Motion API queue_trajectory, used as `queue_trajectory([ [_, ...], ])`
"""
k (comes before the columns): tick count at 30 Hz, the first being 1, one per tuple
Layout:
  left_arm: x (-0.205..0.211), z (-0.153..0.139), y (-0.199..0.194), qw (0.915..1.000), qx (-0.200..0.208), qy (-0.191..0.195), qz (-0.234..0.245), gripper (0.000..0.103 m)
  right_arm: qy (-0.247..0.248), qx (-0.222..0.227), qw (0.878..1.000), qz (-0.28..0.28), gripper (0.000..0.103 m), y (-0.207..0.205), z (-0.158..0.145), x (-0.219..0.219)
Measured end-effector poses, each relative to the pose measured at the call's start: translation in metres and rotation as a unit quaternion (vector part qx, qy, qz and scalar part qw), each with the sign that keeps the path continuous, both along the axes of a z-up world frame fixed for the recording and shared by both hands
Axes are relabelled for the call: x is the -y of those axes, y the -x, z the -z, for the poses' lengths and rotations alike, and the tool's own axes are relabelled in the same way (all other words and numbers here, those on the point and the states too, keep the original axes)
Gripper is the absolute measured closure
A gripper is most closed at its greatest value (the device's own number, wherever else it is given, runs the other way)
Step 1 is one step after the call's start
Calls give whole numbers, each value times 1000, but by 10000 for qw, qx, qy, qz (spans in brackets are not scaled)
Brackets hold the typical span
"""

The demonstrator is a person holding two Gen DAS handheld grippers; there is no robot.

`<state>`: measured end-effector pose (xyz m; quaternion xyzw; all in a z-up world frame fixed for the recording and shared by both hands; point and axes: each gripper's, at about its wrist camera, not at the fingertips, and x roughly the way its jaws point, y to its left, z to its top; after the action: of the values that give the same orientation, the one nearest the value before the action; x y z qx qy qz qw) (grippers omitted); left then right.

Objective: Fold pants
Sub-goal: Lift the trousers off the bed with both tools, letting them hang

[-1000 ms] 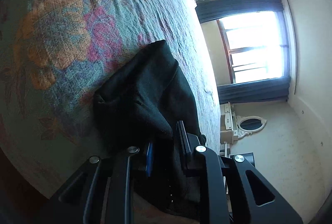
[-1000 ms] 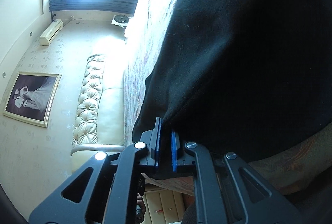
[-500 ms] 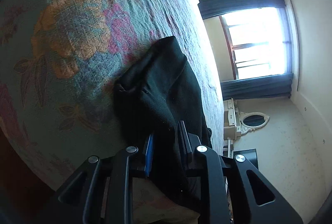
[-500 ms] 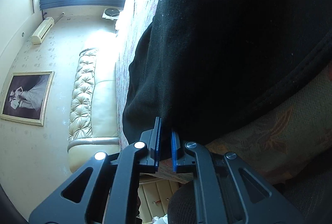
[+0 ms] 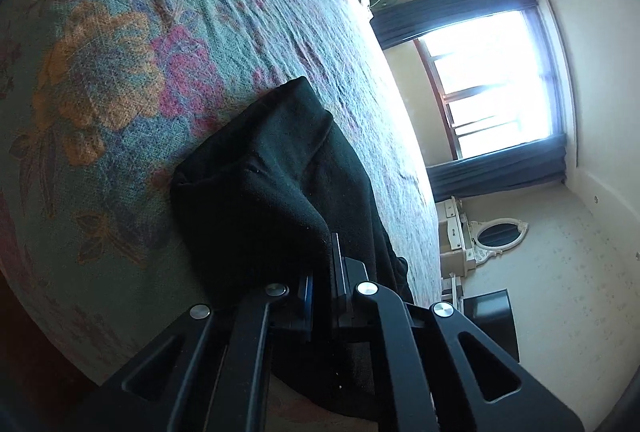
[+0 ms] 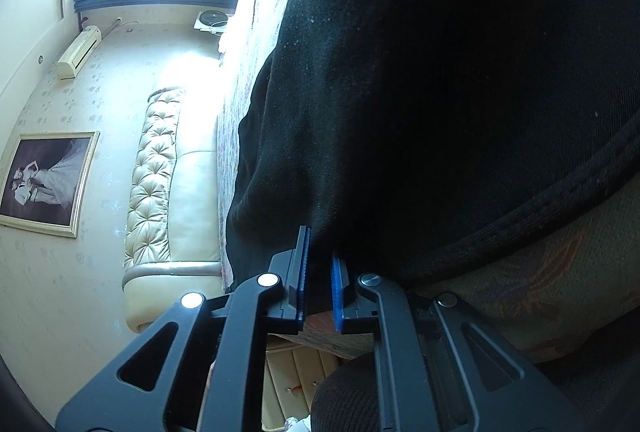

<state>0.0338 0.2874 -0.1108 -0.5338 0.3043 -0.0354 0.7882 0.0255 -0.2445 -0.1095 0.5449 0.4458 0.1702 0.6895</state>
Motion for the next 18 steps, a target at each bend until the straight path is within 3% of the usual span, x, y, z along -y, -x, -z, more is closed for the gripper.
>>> queue_trajectory([
  [8,-10,-8,10,9999,45,109,-7,98,-137,155,9998,-84,95,9,-11,-5],
  [14,-11,13,16,9995,-198,226,-84,98,-114,-78,9999,-90,95,12,9,-5],
  [18,-13,28,20,9991,-325,267,-95,98,85,16,9998,-154,95,13,6,-6],
])
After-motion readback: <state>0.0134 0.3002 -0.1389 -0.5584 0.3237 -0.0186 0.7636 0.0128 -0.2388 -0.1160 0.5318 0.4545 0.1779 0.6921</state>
